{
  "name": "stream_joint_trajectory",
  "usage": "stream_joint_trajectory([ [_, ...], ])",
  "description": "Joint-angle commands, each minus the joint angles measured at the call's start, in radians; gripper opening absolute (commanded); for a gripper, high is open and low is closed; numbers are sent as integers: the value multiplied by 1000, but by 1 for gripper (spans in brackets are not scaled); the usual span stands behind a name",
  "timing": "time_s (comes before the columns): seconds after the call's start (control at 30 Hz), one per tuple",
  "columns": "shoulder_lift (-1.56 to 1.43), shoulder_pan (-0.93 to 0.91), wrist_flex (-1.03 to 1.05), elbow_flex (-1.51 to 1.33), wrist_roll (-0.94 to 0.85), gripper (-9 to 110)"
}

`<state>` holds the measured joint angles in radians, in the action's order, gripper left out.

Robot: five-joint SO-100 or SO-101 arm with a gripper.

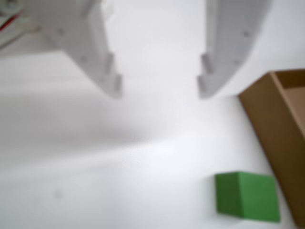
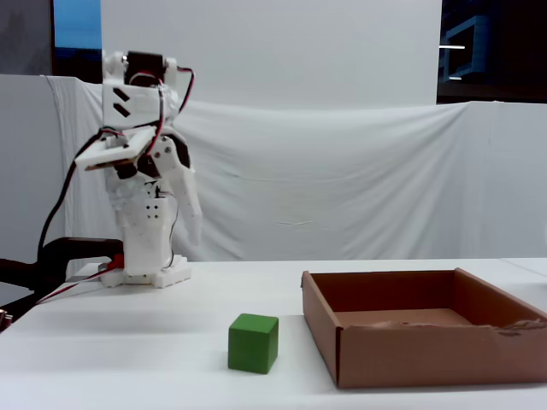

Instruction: Grasp a green cube and put it in a box.

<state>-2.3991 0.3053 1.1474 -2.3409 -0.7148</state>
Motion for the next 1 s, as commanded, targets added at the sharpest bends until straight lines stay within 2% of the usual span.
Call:
stream_joint_trajectory([
  [0.0,72,32,-8,114,58,23],
  [0.3,304,89,-21,242,175,23],
  [0.63,528,121,-97,376,179,23],
  [0.97,661,152,-63,492,179,27],
])
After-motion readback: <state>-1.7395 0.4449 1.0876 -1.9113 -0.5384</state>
